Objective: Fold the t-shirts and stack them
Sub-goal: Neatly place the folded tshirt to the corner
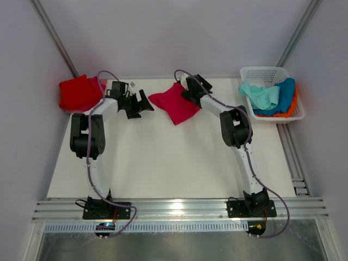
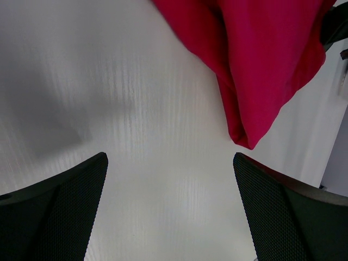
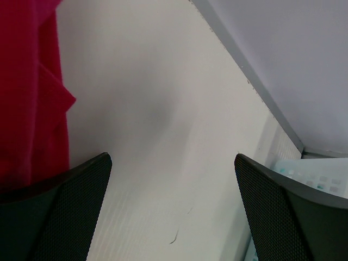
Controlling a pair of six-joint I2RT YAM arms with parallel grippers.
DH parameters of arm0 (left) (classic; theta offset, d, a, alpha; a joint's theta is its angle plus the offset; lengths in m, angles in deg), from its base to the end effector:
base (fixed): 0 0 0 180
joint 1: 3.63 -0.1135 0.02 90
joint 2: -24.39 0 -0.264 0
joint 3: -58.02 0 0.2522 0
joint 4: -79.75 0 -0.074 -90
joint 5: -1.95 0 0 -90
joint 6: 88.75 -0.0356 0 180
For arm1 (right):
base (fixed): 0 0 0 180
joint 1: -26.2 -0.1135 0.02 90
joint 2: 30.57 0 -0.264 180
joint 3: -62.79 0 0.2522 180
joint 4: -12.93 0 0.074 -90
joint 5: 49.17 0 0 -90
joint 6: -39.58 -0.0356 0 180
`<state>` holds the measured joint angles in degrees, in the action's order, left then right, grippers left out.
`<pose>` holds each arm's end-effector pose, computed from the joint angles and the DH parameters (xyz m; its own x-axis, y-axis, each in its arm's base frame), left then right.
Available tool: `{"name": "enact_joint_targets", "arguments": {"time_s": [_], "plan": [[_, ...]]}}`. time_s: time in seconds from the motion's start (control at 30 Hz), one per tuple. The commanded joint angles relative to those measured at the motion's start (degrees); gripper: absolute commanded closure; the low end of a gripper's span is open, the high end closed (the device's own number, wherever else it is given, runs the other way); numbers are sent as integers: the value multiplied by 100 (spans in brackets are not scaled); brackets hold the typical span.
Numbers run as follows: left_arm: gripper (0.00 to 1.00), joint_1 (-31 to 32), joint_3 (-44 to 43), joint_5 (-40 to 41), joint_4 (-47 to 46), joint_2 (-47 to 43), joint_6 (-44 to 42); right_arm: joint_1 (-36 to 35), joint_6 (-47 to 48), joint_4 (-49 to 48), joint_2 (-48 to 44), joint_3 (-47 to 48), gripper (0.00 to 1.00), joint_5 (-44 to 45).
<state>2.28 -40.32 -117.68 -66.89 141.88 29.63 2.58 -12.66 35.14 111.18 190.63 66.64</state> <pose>0.4398 -0.0632 0.1817 -0.8792 -0.3244 -0.3490 -0.0331 0.7723 -0.6344 0.5173 0.2093 0.1538 -0.4034 -0.7781 -0.4815 -0.3611 0.6189 -0.6976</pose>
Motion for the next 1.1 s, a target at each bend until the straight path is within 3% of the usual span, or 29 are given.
{"name": "enact_joint_targets", "arguments": {"time_s": [0.0,0.77,0.9,1.07], "plan": [[1,-90,-305,-166,-35,107,141,-231,-111,684,-306,-35,1,-330],[1,-117,-736,-263,-175,590,352,-662,-849,1581,-447,404,1,-796],[1,-117,-832,-307,-307,731,396,-671,-595,1292,-561,238,1,-367],[1,-108,-903,-351,-605,950,440,-653,-120,211,-1211,-623,1,574]]}}
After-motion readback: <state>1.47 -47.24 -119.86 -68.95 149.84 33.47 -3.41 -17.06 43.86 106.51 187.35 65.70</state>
